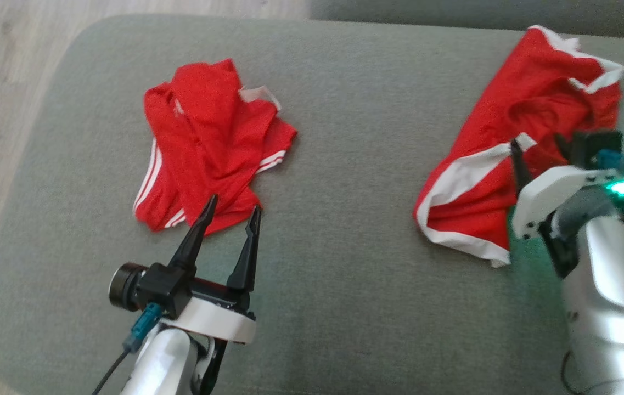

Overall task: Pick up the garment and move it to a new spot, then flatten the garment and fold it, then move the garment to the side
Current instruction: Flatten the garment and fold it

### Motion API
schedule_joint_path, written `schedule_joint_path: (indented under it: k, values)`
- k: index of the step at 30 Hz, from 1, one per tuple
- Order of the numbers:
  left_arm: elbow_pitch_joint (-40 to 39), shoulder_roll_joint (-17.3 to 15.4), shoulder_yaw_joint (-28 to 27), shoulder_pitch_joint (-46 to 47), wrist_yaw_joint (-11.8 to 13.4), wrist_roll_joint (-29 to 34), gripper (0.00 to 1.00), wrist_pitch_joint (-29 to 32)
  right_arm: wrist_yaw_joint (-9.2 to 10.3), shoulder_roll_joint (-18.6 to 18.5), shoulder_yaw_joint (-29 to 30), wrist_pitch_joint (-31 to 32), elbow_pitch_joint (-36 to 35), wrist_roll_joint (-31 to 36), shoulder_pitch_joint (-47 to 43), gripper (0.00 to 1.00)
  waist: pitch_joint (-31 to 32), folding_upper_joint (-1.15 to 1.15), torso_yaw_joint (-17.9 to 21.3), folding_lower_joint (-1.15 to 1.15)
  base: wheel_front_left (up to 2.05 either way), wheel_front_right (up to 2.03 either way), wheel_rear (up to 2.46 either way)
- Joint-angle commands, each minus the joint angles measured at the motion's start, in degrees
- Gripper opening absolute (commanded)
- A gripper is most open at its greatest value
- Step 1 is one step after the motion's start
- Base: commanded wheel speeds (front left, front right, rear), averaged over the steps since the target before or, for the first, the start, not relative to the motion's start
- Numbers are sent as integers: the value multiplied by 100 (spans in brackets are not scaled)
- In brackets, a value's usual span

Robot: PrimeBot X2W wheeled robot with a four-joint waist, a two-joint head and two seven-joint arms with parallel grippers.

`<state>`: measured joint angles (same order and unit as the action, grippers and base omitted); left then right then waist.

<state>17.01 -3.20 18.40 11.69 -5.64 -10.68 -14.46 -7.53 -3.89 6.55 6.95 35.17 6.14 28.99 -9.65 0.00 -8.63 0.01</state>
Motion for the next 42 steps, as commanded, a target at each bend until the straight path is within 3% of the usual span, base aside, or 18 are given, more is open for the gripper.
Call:
schedule_joint_path:
  k: [1, 8, 9, 10, 22, 28, 36, 37, 38, 42]
  values:
    - [-129, -9, -204, 236, -21, -32, 100, -53, 4, -130, -50, 74, -2, 85, 290, 100, -167, 0, -207, -1, 0, 0, 0]
    - [-124, 14, -172, 280, -44, -50, 100, -54, 4, -394, -173, 309, 813, 164, 755, 100, -278, 0, -355, -1, 0, 0, 0]
    - [-117, 17, -169, 283, -46, -50, 100, -54, 4, -407, -241, 309, 904, 113, 789, 57, -277, 0, -360, -1, 0, 0, 0]
    - [-109, 18, -169, 287, -46, -47, 100, -54, 4, -414, -307, 271, 963, 56, 817, 0, -269, 0, -362, -1, 0, 0, 0]
    - [-51, 29, -172, 219, -24, -17, 100, -54, 4, -464, -1278, -558, 699, -299, 1082, 0, 29, 0, -325, -1, 0, 0, 0]
    - [-67, 31, -103, 189, -34, -57, 100, -54, 4, -530, -2377, -514, 608, 83, 1559, 0, 9, 0, -530, -1, 0, 0, 0]
    - [-27, 32, 164, 203, 29, -268, 100, -54, 4, -243, -3833, -521, 1532, 39, 2195, 0, -94, 0, -999, -1, 0, 0, 0]
    - [-11, 32, 188, 200, 35, -280, 100, -54, 4, -180, -4048, -556, 1704, -35, 2253, 22, -97, 0, -1044, -1, 0, 0, 0]
    - [4, 32, 207, 198, 36, -290, 100, -54, 4, -125, -4256, -591, 1872, -122, 2295, 100, -96, 0, -1081, -1, 0, 0, 0]
    - [62, 32, 211, 183, 52, -296, 100, -54, 4, 32, -4849, -822, 2308, -590, 2384, 100, -38, 0, -1108, -1, 0, 0, 0]
